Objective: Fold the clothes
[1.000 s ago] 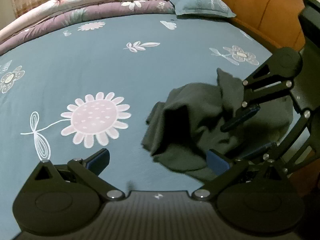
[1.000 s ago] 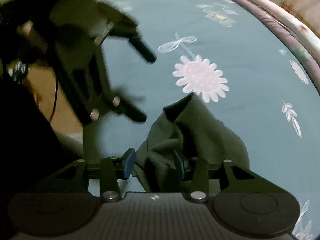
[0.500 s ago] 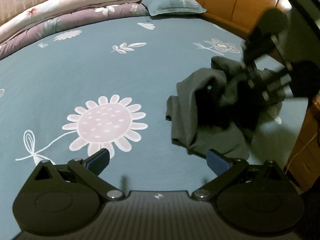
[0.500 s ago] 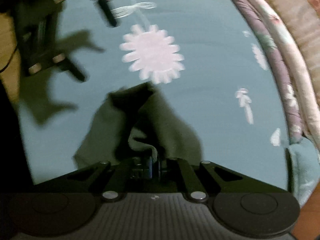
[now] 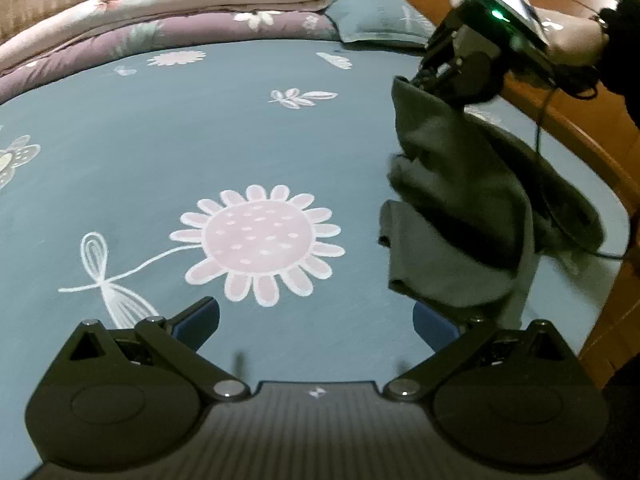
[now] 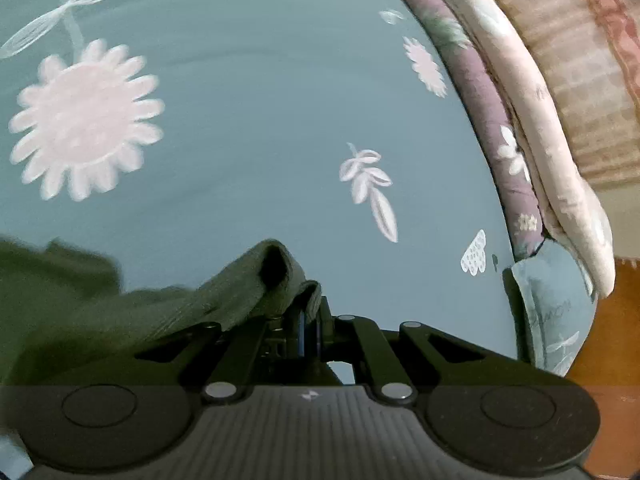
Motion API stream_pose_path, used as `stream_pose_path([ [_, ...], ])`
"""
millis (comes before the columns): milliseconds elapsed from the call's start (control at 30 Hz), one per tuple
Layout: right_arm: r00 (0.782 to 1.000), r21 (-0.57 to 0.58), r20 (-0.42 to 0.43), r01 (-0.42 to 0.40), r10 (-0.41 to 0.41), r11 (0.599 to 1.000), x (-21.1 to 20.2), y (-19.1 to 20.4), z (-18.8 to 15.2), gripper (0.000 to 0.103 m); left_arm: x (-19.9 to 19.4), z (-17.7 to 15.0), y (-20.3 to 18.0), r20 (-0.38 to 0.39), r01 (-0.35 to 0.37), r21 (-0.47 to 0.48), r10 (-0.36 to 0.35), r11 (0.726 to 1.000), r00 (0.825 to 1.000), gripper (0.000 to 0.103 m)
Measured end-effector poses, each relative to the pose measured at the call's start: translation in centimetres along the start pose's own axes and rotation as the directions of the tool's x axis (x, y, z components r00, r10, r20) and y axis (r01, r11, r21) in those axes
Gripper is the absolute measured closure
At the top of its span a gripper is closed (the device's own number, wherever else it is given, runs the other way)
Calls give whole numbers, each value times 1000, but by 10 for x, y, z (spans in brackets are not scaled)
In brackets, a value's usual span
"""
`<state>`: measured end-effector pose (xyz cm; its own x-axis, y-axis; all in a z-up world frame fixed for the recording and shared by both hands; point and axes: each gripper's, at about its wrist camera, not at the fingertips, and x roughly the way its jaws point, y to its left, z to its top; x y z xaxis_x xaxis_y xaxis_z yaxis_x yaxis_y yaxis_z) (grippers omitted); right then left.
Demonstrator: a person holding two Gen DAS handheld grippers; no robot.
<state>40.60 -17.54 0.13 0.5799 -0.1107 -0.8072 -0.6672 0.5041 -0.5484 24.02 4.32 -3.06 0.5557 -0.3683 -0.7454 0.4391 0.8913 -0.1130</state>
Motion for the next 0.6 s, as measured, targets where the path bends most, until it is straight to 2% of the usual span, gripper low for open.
stream_pose_path([
  [133,1000,36,19,22,-23,999,29,-24,5,97,-4,-3,-11,6,-63,-28,63,998,998,1],
  [300,997,93,70,20,-27,995,61,-57,4,97,-9,-4,-35,5,-173,-72,174,982,985,1],
  [433,995,174,92,24,-40,984,81,-85,1,97,-10,-1,-55,-5,-205,-101,206,973,979,1],
  [600,987,294,155,-84,40,952,68,-112,-23,97,-5,7,-79,-4,-228,-76,228,971,974,1],
])
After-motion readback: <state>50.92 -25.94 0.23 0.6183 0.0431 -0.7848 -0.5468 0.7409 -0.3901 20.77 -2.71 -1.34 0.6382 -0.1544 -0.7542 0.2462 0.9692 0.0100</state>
